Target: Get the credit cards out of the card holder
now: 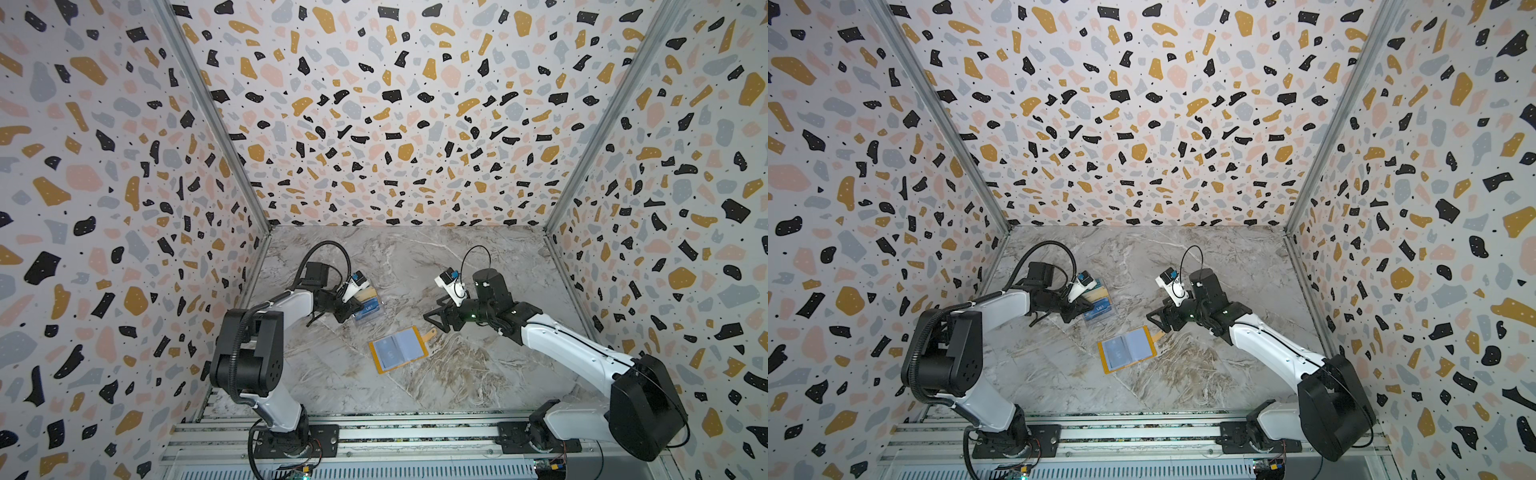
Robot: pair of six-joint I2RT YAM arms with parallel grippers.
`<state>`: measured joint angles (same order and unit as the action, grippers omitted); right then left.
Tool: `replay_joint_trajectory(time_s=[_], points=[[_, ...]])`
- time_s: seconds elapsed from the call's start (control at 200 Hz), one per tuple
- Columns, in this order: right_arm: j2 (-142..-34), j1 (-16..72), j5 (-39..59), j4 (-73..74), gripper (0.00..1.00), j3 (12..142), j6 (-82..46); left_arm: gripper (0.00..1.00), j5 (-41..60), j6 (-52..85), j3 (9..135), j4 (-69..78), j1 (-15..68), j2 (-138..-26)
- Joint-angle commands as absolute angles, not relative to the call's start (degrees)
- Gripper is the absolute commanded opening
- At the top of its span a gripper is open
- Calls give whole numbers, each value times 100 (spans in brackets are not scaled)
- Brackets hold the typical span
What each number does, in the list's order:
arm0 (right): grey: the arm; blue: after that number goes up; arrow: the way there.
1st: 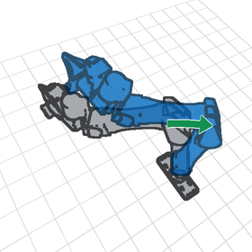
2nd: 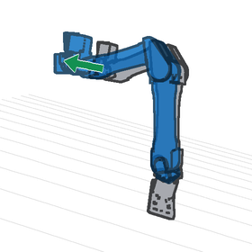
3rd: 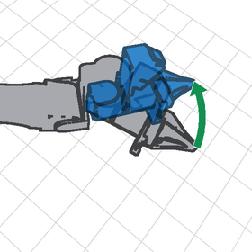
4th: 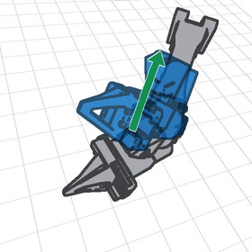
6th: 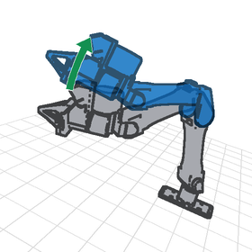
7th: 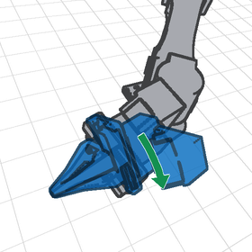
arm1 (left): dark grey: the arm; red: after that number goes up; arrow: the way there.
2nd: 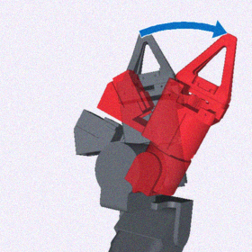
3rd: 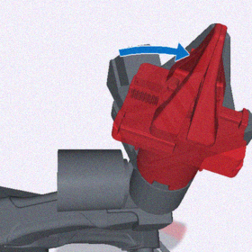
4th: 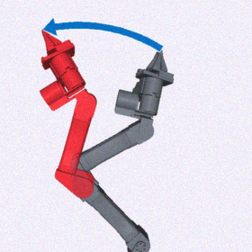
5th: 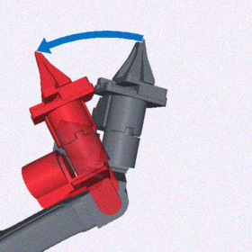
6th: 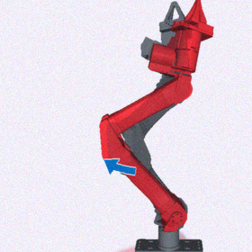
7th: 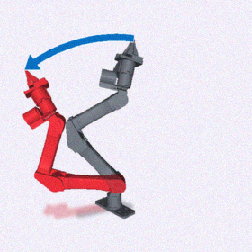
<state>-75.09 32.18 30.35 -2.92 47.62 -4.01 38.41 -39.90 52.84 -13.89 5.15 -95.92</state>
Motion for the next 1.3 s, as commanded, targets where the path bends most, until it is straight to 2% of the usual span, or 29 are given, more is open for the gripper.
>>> replay_joint_trajectory(time_s=[0.0, 0.415, 0.646, 0.896, 1.141, 1.296], points=[[-7458, 3199, 3029, -236, 78, 4878, -466, 16, 3856, -4045, 5317, -1457, 488, -9486], [-7537, 3200, 2963, -302, 78, 5036, -613, 23, 3444, -3561, 5324, -1179, 521, -8962], [-7553, 3366, 2571, -482, 78, 5183, -712, 25, 2628, -3135, 5452, -1270, 806, -8575], [-7834, 3894, 1961, -798, 78, 5469, -851, 26, 1517, -1589, 5534, -1392, 1523, -7833], [-8233, 4371, 1499, -820, 79, 5669, -1132, 26, 1859, 489, 4329, -734, 1674, -6657], [-8534, 4658, 1165, -764, 80, 5776, -1323, 25, 2032, 1313, 3418, -366, 1816, -6051]])
